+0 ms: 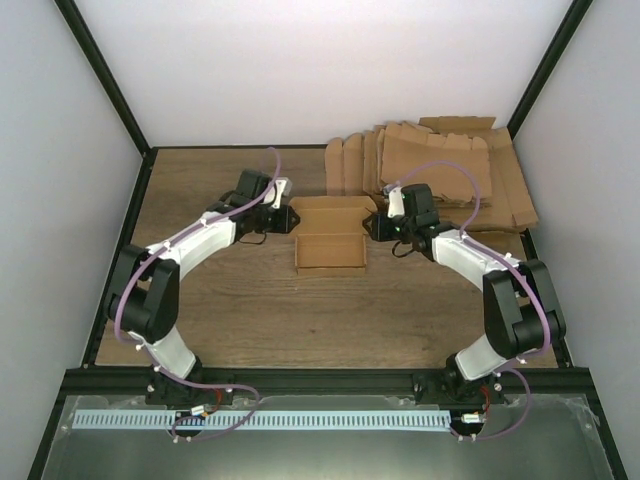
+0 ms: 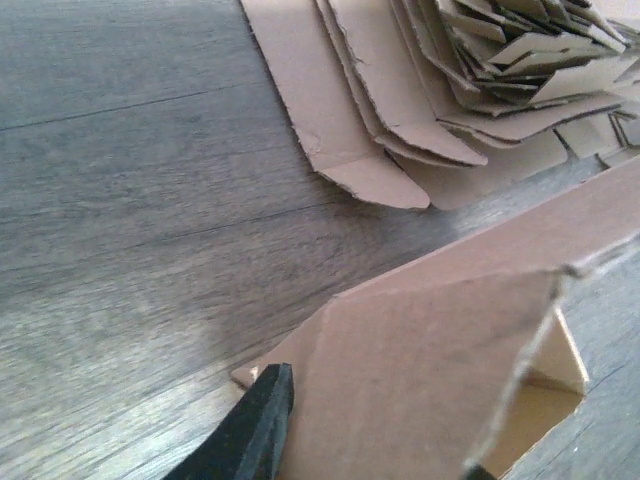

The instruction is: Fold the paper box

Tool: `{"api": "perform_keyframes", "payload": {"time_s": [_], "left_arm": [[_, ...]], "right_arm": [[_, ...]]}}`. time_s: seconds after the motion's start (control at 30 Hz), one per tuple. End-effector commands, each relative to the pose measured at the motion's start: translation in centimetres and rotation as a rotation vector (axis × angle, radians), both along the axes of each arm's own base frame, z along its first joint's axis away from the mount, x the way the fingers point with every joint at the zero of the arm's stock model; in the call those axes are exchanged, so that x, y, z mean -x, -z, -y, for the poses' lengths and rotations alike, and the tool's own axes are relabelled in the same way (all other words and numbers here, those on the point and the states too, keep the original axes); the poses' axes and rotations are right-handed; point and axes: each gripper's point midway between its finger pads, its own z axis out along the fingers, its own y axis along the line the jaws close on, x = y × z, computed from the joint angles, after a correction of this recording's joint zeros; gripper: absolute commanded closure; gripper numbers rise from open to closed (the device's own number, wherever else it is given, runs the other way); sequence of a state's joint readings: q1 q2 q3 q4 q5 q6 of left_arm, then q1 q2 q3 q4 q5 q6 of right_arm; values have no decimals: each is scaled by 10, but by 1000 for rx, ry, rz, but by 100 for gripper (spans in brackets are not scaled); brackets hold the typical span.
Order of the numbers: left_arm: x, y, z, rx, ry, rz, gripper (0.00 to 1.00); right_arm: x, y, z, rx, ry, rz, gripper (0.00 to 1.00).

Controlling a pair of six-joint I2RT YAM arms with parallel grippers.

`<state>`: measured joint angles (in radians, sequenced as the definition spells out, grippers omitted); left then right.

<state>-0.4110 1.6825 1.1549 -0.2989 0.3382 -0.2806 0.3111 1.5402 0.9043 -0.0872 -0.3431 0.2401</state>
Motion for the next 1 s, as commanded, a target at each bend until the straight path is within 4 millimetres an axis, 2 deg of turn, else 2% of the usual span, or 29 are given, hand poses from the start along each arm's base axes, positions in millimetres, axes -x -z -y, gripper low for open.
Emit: {"api": "perform_keyframes", "payload": {"time_s": [0.0,0.13,0.3,0.57,0.77,0.97], "left_arm": [[-3,-16,15,7,34,34,83],[5,-16,19,-3,17,30,83],[10,-17,23,25,-38,30,85],[22,-19,25,65,-101,73,86],[39,-23,35,81,-124,118,86],[53,-14,32,109,-156,124,87]], "right_arm": [[-7,-28,-11,11,-10,75,60],[2,-28,-22,14,-27,65,61],[12,-25,-28,1,-33,56,68],[21,-18,-23,-11,4,54,76],[34,-10,-26,-26,5,50,77],[49,2,-20,-29,18,41,78]]}}
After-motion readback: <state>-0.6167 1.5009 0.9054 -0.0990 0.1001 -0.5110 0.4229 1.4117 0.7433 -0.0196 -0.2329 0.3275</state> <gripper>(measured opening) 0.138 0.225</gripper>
